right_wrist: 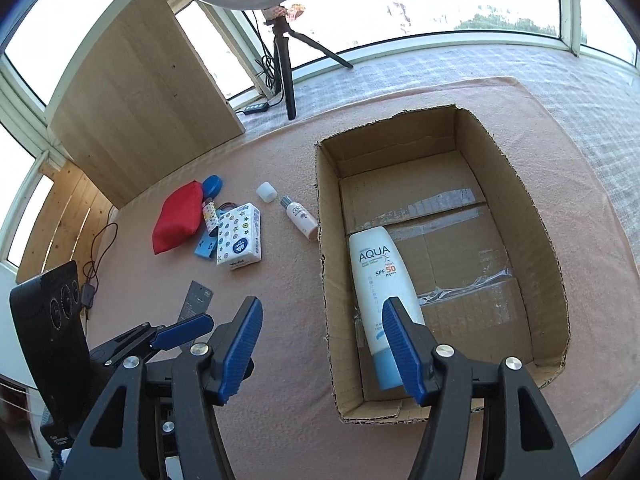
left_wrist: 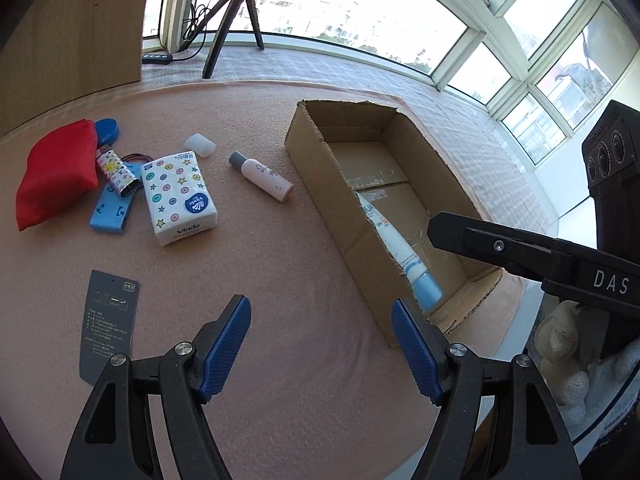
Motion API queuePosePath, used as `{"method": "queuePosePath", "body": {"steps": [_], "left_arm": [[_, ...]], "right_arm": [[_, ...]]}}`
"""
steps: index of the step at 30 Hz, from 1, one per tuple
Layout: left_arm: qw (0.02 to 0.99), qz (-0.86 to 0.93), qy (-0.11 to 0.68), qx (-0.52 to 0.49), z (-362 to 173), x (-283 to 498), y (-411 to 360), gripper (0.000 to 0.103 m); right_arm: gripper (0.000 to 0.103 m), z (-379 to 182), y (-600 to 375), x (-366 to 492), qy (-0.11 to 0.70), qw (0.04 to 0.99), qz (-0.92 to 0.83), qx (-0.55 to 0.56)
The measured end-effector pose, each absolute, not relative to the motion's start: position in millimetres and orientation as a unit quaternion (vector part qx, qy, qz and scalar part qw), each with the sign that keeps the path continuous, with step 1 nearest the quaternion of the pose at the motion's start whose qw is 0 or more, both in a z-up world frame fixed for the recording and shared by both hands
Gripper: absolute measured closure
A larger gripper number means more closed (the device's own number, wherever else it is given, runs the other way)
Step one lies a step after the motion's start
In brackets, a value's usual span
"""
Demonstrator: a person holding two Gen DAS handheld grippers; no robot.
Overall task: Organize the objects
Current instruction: 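Open the right tool to release the tube in the box, then grasp the dark printed card with the left tool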
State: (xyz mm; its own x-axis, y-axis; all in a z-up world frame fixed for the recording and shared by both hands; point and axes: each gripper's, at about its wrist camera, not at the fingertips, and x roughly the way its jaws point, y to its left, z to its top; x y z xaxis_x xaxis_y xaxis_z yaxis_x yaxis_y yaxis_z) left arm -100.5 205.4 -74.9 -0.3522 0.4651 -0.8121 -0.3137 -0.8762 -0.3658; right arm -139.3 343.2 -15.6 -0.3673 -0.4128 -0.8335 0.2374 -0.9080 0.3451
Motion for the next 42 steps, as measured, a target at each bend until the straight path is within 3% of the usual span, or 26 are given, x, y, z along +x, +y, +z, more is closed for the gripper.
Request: {"method": "queuePosePath", "body": {"steps": [17,42], "left_arm": [[0.125,0.825,-0.077,-0.545,-107,-104,78,0.027],[0.113,0.817,0.032,-0.565,-144,-117,97,0.027]], "right_arm": [[0.042,-19,282,-109,-0.027,0.204,-0.828,0.522],[0.042,-39,293,-88,-0.066,0.164,-0.817,0.549]]}}
